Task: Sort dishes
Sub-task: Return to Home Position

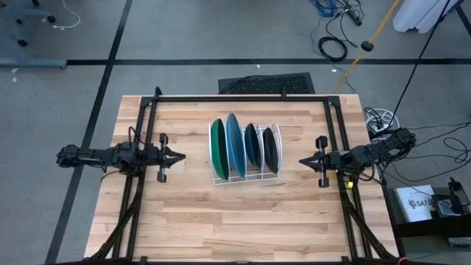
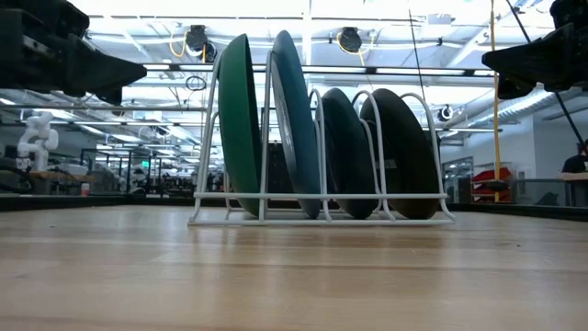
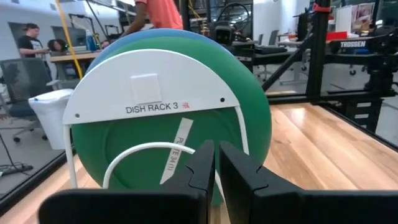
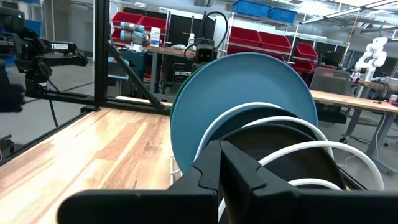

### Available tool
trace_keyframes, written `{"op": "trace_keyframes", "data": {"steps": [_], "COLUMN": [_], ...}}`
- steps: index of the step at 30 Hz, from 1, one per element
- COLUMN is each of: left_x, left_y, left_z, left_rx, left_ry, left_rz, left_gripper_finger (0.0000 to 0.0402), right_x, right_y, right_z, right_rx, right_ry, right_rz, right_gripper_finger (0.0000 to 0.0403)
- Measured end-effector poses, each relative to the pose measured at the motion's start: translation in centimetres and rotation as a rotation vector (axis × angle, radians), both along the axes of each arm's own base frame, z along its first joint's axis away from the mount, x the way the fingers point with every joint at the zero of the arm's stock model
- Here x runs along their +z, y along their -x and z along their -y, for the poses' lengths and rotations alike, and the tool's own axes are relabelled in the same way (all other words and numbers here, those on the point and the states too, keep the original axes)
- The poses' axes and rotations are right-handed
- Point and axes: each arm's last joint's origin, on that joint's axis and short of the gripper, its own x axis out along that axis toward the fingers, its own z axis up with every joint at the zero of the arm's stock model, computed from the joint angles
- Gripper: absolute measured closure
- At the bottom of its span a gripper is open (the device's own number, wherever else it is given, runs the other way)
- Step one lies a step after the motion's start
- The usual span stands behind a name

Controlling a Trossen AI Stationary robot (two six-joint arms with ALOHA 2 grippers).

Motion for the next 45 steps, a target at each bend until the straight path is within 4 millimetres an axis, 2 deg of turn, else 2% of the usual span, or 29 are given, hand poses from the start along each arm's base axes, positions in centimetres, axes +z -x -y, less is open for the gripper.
{"op": "trace_keyframes", "data": {"steps": [22,34,45], "left_x": [-0.02,-0.04,-0.05], "left_y": [0.0,-0.01,-0.01], "left_z": [-0.01,-0.02,-0.02], "left_rx": [0.005,0.008,0.008], "left_ry": [-0.009,-0.009,-0.009], "left_rz": [0.0,-0.001,-0.001], "left_gripper_finger": [0.0367,0.0367,0.0367], "right_x": [0.0,0.0,0.0], "right_y": [0.0,-0.19,-0.19], "right_z": [0.01,0.74,0.73], "right_rx": [0.0,-0.082,-0.08], "right_ry": [0.0,0.0,0.0], "right_rz": [0.0,0.0,0.0], "right_gripper_finger": [0.0403,0.0403,0.0403]}}
